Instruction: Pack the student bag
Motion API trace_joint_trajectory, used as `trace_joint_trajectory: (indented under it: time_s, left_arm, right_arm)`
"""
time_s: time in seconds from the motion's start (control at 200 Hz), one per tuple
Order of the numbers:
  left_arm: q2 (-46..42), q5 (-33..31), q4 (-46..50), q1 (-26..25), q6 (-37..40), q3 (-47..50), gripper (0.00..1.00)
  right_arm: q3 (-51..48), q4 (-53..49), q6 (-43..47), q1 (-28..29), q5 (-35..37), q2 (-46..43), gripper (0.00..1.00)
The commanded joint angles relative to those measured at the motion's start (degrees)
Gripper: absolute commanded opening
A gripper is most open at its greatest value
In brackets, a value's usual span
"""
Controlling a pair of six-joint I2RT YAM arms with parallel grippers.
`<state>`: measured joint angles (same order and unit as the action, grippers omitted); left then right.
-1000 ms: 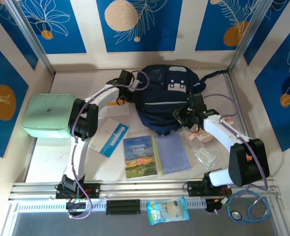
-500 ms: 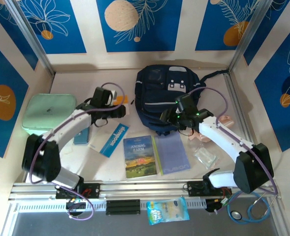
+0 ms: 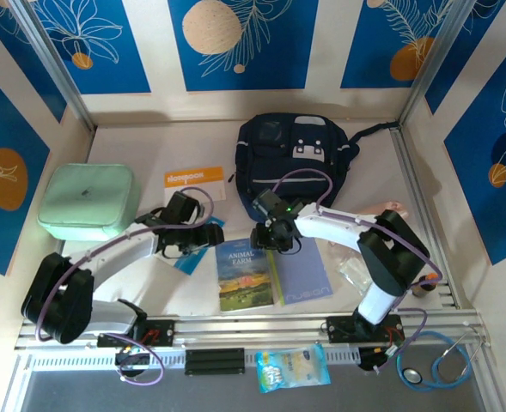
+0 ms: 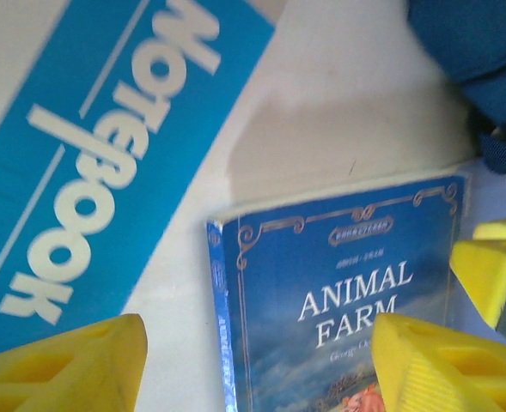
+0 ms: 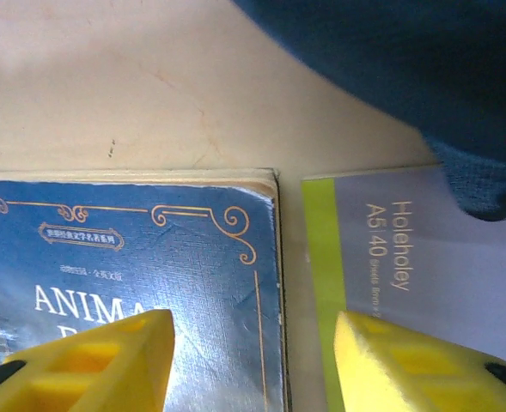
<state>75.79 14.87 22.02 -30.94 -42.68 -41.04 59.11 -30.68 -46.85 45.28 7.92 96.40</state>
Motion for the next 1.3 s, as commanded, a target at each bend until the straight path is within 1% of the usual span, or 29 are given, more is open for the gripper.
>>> trace_joint_trajectory:
  time_s: [0.0,0.185,0.3,0.445,0.515,0.575,0.845,1.015,1.09,1.186,1.296]
  left_arm:
    - [-0.5,2.8,-1.4,-1.1,-3.6,2.7,0.68]
    - [1.3,3.5,-4.3,-2.7,-5.2,4.4,0.62]
    - [3.0,3.8,-5.5,-3.4,-5.3,4.6,0.54]
    - [5.0,4.7,-7.3,-3.9,-5.5,5.0,0.47]
    - [5.8,5.3,-7.9,-3.9,-5.5,5.1,0.46]
    - [6.2,6.2,-8.3,-4.0,-5.8,5.0,0.46]
    - [7.4,7.4,-9.6,-3.9,-6.2,4.3,0.46]
    - [9.7,9.1,-9.5,-3.9,-6.3,3.3,0.49]
    - [10.0,9.7,-9.6,-4.0,-6.0,2.8,0.49]
    - [8.9,11.7,-11.4,-3.9,-5.3,2.5,0.46]
    - [5.0,14.2,-14.0,-3.8,-3.6,2.6,0.44]
  right_arm:
    - [2.3,-0.7,-0.5,1.0,-0.6,0.2,0.50]
    - [2.7,-2.7,0.3,0.9,0.5,1.1,0.42]
    - [2.8,-3.6,0.6,0.9,0.4,2.4,0.34]
    - [2.5,-3.6,0.5,0.9,0.0,3.6,0.27]
    - [2.3,-3.4,0.4,0.7,-0.3,4.1,0.21]
    - [2.2,-3.0,0.5,0.6,-0.8,4.6,0.18]
    - [1.4,-1.8,0.8,-0.3,-1.4,5.7,0.16]
    - [0.4,-0.6,0.3,-0.7,-2.1,5.9,0.16]
    - [0.2,-0.3,0.1,-0.8,-2.1,6.1,0.16]
    - [0.0,-0.1,-0.1,-0.8,-2.0,6.0,0.16]
    - [-0.3,0.2,-0.3,-1.0,-1.8,5.9,0.16]
